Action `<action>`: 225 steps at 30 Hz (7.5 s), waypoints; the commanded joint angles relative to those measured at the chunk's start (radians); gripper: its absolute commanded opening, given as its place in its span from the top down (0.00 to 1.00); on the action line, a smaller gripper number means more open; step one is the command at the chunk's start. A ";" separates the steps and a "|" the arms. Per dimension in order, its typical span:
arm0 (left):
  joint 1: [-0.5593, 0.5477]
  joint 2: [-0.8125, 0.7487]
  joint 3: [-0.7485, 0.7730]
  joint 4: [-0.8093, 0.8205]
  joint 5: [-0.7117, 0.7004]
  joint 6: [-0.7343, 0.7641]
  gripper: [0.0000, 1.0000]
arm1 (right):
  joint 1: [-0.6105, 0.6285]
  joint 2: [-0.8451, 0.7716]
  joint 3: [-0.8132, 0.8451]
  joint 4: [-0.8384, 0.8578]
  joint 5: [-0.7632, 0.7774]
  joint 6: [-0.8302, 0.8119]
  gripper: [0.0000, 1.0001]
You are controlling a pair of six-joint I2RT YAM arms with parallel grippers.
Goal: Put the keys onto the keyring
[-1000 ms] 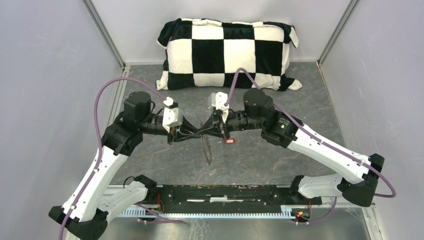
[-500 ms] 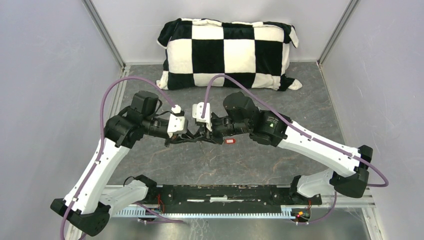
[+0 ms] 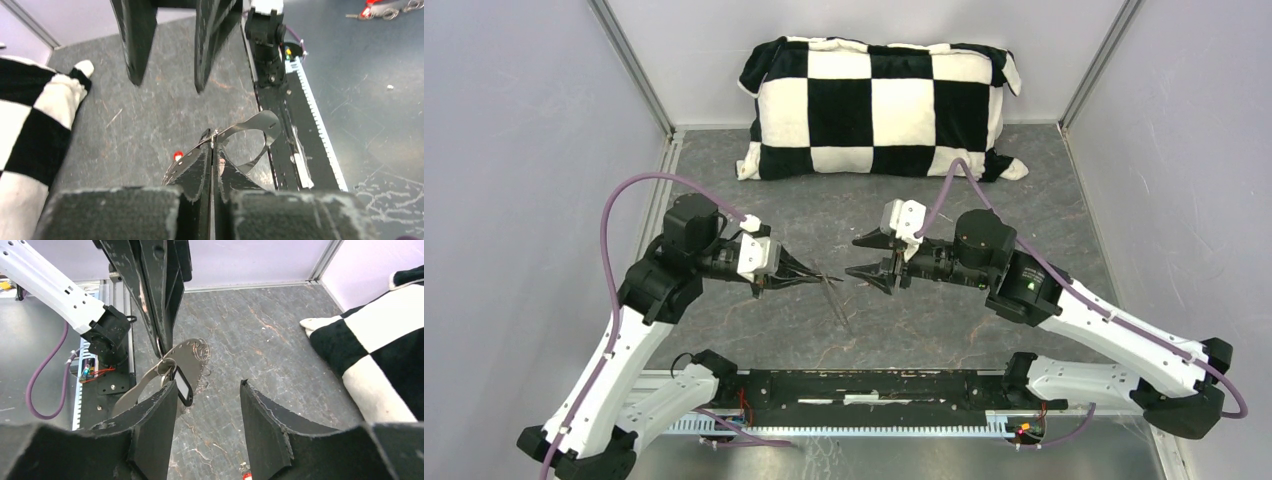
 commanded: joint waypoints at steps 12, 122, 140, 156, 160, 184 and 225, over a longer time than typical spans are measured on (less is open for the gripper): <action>-0.005 0.012 0.026 0.192 0.085 -0.171 0.98 | 0.027 0.052 -0.138 0.263 -0.124 0.104 0.48; -0.005 -0.156 -0.165 0.348 -0.496 0.093 0.00 | -0.183 0.172 -0.033 0.097 -0.031 0.694 1.00; -0.005 -0.353 -0.402 -0.067 -0.250 1.331 0.00 | -0.295 0.348 -0.088 0.360 -0.449 1.098 1.00; -0.005 -0.503 -0.732 0.557 -0.214 1.524 0.40 | -0.294 0.356 -0.179 0.498 -0.474 1.251 1.00; -0.005 -0.496 -0.771 0.680 -0.215 1.513 0.52 | -0.290 0.355 -0.204 0.517 -0.473 1.271 1.00; -0.005 -0.381 -0.474 0.269 -0.227 1.015 0.98 | -0.389 0.256 0.045 -0.162 -0.453 0.530 0.30; -0.005 -0.302 -0.405 0.579 -0.501 -0.113 0.98 | -0.088 0.027 -0.261 0.533 -0.191 0.393 0.31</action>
